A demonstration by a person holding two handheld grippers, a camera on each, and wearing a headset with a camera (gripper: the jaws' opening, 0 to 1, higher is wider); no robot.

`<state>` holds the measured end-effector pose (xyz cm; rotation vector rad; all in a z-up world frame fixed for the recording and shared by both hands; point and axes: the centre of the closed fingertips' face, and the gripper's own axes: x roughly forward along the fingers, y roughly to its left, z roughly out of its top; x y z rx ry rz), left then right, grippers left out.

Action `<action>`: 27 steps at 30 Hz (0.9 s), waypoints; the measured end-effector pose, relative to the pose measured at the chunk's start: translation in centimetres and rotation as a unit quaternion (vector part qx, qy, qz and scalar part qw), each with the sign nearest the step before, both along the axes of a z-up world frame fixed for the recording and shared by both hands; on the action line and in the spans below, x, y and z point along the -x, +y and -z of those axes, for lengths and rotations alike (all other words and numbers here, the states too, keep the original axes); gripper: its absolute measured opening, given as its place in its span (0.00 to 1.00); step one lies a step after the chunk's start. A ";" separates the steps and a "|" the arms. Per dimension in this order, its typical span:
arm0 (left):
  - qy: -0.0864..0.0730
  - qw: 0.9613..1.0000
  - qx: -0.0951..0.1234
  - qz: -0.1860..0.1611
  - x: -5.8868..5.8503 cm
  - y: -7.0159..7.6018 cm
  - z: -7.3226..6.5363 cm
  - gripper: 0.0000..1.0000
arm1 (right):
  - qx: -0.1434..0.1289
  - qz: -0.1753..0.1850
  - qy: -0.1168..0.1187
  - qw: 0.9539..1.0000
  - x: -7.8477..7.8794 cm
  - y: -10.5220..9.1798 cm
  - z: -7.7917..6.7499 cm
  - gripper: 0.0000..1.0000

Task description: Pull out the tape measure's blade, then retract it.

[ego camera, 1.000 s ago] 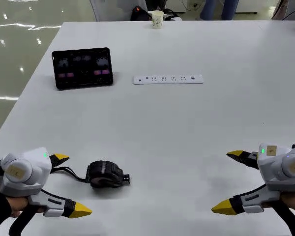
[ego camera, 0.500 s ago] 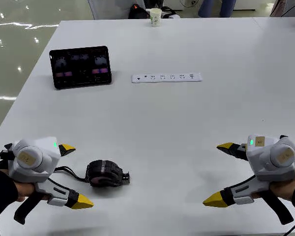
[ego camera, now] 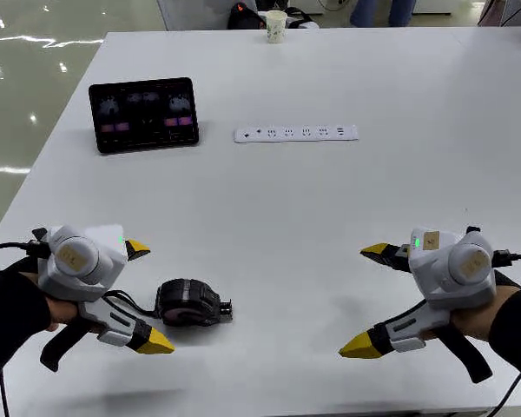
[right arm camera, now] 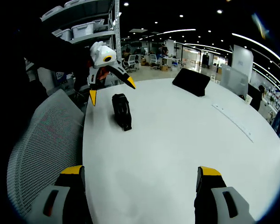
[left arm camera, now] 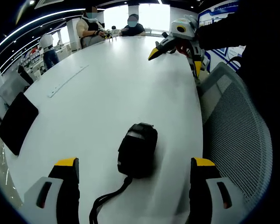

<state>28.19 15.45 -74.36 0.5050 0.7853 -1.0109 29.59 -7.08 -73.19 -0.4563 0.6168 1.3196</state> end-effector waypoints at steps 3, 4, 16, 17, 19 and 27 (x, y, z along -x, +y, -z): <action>0.005 1.000 -0.005 0.015 0.0 -0.4 0.3 0.95 | 0.003 -0.008 -0.002 1.000 -0.1 0.6 0.2 0.99; 0.006 1.000 -0.006 0.018 0.0 -0.5 0.4 0.94 | 0.003 -0.010 -0.003 1.000 -0.1 0.8 0.3 0.99; 0.015 0.997 -0.043 0.065 -0.8 -1.9 1.4 0.71 | 0.002 -0.032 -0.001 0.999 0.1 4.1 0.8 0.99; 0.017 0.996 -0.046 0.072 -0.8 -2.0 1.6 0.69 | 0.001 -0.034 -0.001 0.999 0.1 4.5 0.8 0.99; 0.022 0.995 -0.051 0.079 -0.8 -2.1 2.0 0.66 | -0.004 -0.035 0.001 0.999 0.1 5.1 0.7 0.99; 0.034 0.992 -0.069 0.103 -0.9 -2.7 3.2 0.49 | -0.012 -0.035 0.011 0.999 -0.2 7.2 0.9 0.99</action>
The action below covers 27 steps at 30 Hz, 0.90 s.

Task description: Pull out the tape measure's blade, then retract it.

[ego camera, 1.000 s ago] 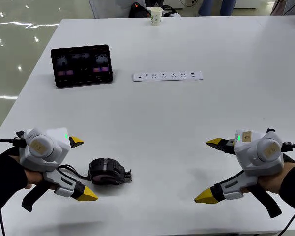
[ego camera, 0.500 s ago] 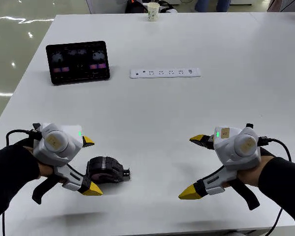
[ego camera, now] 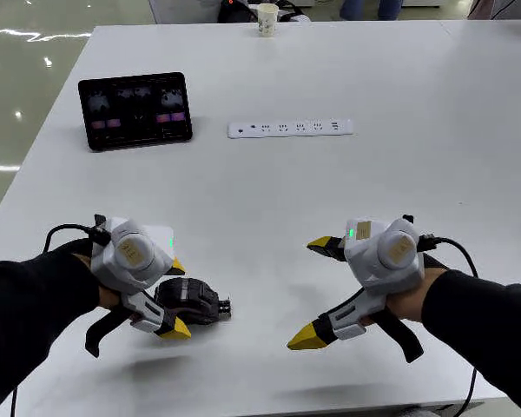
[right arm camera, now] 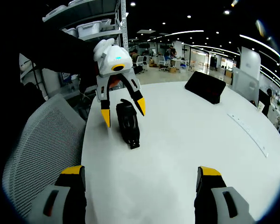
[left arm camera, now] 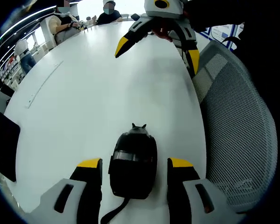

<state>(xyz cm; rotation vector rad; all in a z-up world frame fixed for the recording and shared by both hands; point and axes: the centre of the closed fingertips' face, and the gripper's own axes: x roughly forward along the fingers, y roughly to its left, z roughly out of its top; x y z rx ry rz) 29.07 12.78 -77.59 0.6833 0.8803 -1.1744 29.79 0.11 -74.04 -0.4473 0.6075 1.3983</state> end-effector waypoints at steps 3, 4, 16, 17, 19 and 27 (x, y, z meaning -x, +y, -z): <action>-0.017 1.000 -0.019 0.004 -0.6 0.2 0.2 0.33 | -0.001 -0.005 0.003 1.000 0.1 0.9 0.1 0.99; -0.022 0.999 -0.023 0.011 -0.7 0.3 0.2 0.32 | -0.002 -0.008 0.003 1.000 0.1 1.2 0.2 0.99; -0.027 0.999 -0.021 0.023 -0.3 0.1 0.6 0.31 | 0.031 -0.036 0.017 0.999 1.2 4.9 2.8 0.93; -0.029 0.999 -0.024 0.023 -0.3 0.1 0.6 0.31 | 0.034 -0.038 0.016 0.999 1.2 5.0 2.8 0.86; -0.030 0.999 -0.025 0.020 -0.3 0.1 0.6 0.31 | 0.037 -0.035 0.011 0.999 1.1 5.2 3.0 0.85; -0.030 0.999 -0.022 0.015 -0.4 0.0 0.6 0.31 | 0.074 -0.057 0.000 0.996 1.2 5.8 4.5 0.52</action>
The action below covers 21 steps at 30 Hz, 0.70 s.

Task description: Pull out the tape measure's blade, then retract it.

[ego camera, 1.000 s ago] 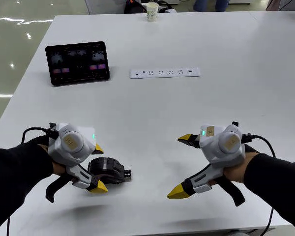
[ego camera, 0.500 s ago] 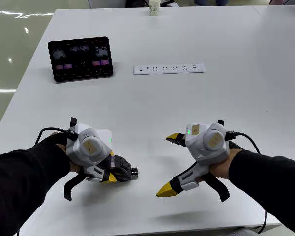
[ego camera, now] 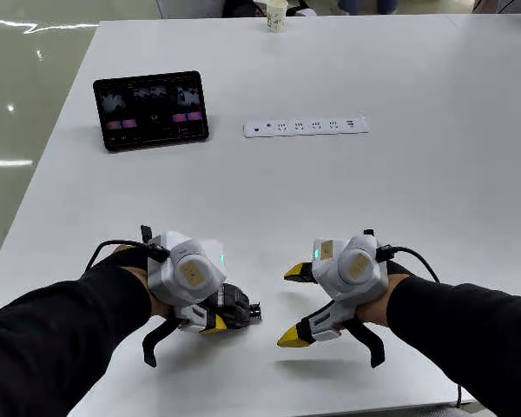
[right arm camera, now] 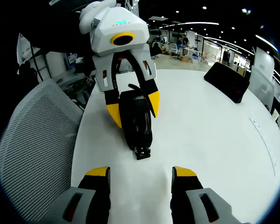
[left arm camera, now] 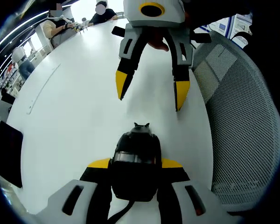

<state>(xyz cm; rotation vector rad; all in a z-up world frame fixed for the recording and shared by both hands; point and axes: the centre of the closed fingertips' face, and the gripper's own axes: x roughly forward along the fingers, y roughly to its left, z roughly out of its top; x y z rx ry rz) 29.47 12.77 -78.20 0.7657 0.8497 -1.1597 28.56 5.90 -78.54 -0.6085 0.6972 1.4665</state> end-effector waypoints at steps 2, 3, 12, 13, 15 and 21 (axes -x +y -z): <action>0.000 1.000 0.000 0.001 0.0 0.0 0.0 0.31 | 0.004 -0.003 0.002 1.000 0.2 0.3 0.3 0.43; 0.001 1.000 0.001 0.000 0.0 0.0 0.0 0.31 | 0.000 0.002 -0.007 1.000 -0.1 0.8 0.5 0.40; 0.002 1.000 -0.009 -0.001 0.1 0.0 0.1 0.31 | 0.009 -0.024 -0.010 1.000 0.0 1.1 1.2 0.21; 0.003 1.000 -0.009 -0.001 0.1 0.0 0.1 0.31 | 0.009 -0.024 -0.009 1.000 0.0 1.2 1.3 0.22; 0.004 1.000 -0.009 -0.002 0.1 0.0 0.1 0.31 | 0.008 -0.031 -0.010 0.999 0.0 1.5 1.4 0.22; 0.005 1.000 -0.016 -0.005 0.1 0.0 0.2 0.31 | 0.003 -0.051 -0.012 0.999 0.0 2.6 1.8 0.21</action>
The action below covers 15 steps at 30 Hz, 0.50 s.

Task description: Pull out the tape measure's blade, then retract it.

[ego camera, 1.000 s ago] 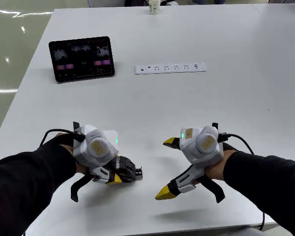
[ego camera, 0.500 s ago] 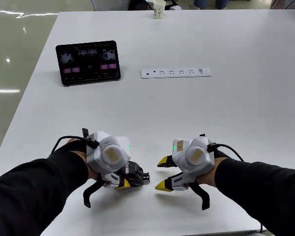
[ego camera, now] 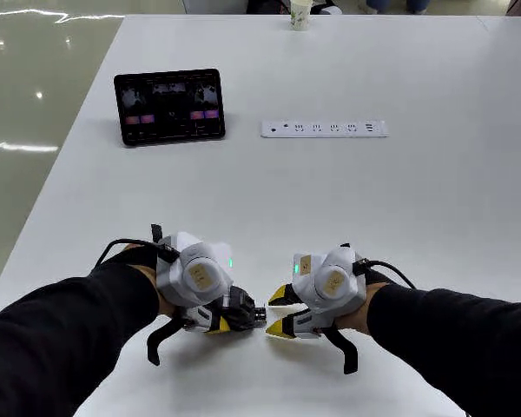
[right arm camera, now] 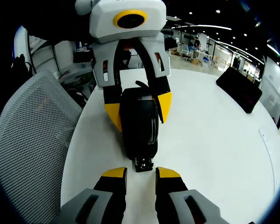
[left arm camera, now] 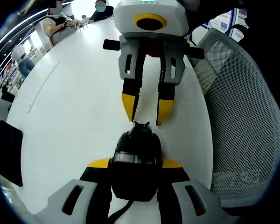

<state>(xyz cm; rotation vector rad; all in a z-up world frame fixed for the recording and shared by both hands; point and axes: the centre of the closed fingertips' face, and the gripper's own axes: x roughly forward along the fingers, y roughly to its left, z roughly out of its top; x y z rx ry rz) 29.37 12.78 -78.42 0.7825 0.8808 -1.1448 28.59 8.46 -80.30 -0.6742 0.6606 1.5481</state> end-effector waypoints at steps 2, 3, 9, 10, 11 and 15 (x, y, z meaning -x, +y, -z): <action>0.001 1.000 0.000 0.000 0.0 0.0 0.0 0.31 | 0.002 -0.016 -0.005 1.000 0.1 0.3 0.2 0.21; 0.001 1.000 0.001 0.000 0.0 0.0 0.0 0.31 | 0.004 -0.021 -0.009 1.000 0.1 0.4 0.4 0.20; 0.001 1.000 0.004 0.001 -0.1 0.0 0.0 0.31 | 0.008 -0.038 -0.024 0.999 0.1 1.0 0.6 0.17; 0.003 1.000 0.005 0.001 -0.1 0.0 0.0 0.31 | 0.011 -0.042 -0.033 0.999 -0.2 1.0 0.7 0.14; 0.003 1.000 0.005 0.001 -0.1 -0.1 0.1 0.31 | 0.013 -0.040 -0.033 0.999 -0.3 1.0 0.7 0.13; 0.004 1.000 0.005 0.002 -0.1 -0.1 0.1 0.31 | 0.014 -0.022 -0.004 1.000 -0.1 1.6 0.4 0.14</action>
